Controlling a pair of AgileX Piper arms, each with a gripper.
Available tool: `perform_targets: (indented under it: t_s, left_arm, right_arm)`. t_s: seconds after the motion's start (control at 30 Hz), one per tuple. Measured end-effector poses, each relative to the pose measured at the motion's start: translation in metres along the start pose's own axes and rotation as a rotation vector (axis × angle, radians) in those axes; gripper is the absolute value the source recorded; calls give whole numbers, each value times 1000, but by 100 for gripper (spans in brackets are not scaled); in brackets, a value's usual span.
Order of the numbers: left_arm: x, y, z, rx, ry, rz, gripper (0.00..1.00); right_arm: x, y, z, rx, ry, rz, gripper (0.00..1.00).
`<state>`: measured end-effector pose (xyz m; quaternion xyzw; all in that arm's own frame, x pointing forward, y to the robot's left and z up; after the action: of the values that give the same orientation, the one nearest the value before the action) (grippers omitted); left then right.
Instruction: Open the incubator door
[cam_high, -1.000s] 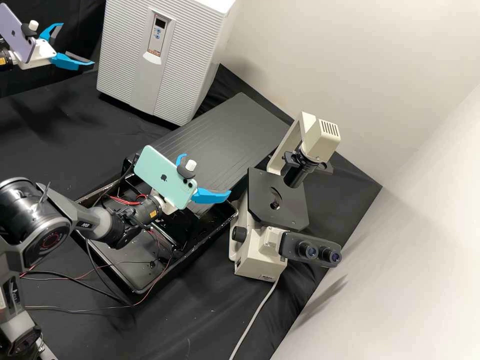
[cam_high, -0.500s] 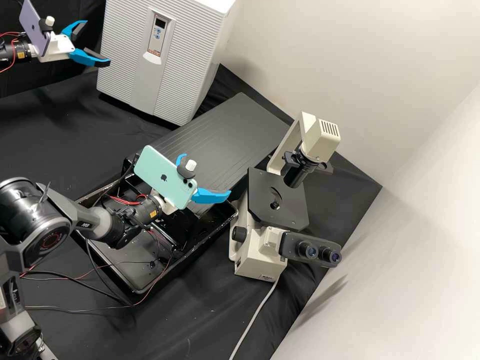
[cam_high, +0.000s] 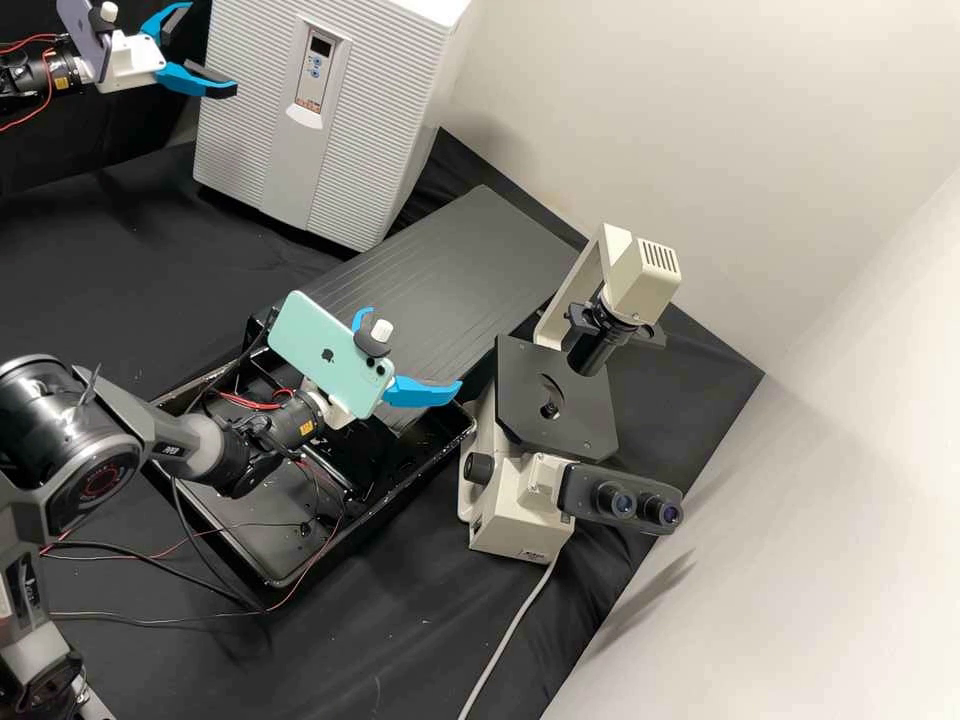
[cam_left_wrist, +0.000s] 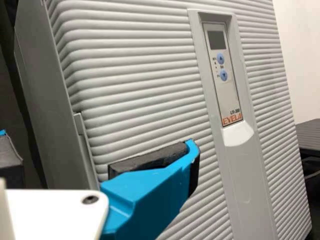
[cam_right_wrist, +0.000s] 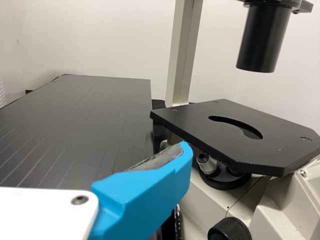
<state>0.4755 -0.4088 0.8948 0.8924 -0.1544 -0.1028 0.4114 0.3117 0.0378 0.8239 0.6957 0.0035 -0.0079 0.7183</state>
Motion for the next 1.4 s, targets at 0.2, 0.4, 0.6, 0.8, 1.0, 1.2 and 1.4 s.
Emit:
perform_targets:
  t_s: [0.2, 0.4, 0.6, 0.8, 1.0, 1.2, 1.4]
  left_arm:
    - [3, -9, -2, -24, -12, -24, 100]
    - [13, -15, 7, -127, -46, -30, 100]
    - [24, -22, 30, -193, -86, -37, 100]
    - [23, -22, 31, -233, -81, -24, 100]
    - [22, -25, 33, -265, -74, -16, 100]
    - [17, -30, 36, -289, -82, -11, 100]
    - [11, -27, 40, -296, -81, -19, 100]
  right_arm:
    - [0, 0, 0, 0, 0, 0, 100]
    - [0, 0, 0, 0, 0, 0, 100]
    - [0, 0, 0, 0, 0, 0, 100]
    - [0, 0, 0, 0, 0, 0, 100]
    - [0, 0, 0, 0, 0, 0, 100]
    - [0, 0, 0, 0, 0, 0, 100]
    - [0, 0, 0, 0, 1, 1, 100]
